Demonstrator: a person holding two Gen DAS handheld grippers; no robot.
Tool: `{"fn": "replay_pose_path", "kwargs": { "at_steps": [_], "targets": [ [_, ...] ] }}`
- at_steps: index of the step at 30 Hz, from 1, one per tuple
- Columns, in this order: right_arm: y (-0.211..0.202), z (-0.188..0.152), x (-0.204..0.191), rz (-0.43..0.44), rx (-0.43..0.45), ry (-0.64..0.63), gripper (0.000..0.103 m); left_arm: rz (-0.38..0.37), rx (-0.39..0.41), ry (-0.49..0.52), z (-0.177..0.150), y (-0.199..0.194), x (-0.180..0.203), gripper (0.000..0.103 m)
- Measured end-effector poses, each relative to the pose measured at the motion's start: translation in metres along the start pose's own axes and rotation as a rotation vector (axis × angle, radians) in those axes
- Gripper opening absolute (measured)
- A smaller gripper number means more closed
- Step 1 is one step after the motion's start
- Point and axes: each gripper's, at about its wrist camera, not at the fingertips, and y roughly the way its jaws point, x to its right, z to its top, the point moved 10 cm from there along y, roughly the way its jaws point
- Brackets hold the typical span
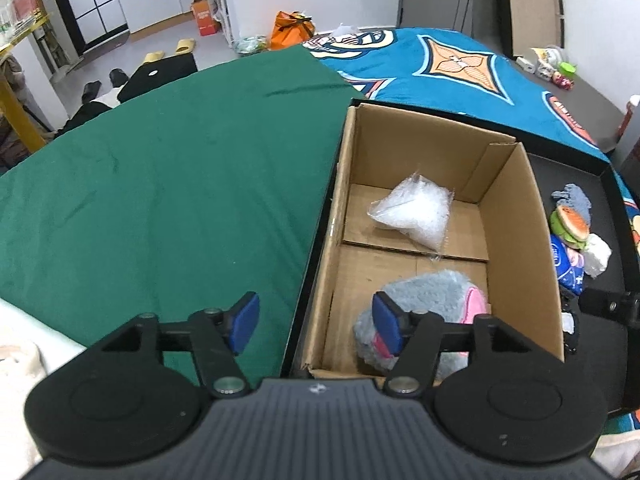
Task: Organize soft objects
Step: 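Grasp the black plush with the right tool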
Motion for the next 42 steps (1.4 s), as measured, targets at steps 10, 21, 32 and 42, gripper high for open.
{"fn": "replay_pose_path", "kwargs": {
  "at_steps": [10,21,32,42],
  "targets": [
    [0.030,-0.012,0.010,-0.031,-0.074,-0.022,0.078,0.049,-0.007,0.047,0.005,0.001,0.010,0.069],
    [0.052,-0.028,0.019,-0.080,-0.134,-0.064,0.044,0.068,0.002,0.088,0.011,0.001,0.025,0.070],
    [0.042,-0.025,0.017,-0.058,-0.088,-0.083,0.033,0.095,-0.003,0.107,0.015,0.001,0.028,0.070],
    [0.022,-0.010,0.009,-0.018,-0.016,-0.065,0.033,0.093,-0.011,0.086,0.015,-0.001,0.021,0.070]
  ]
}}
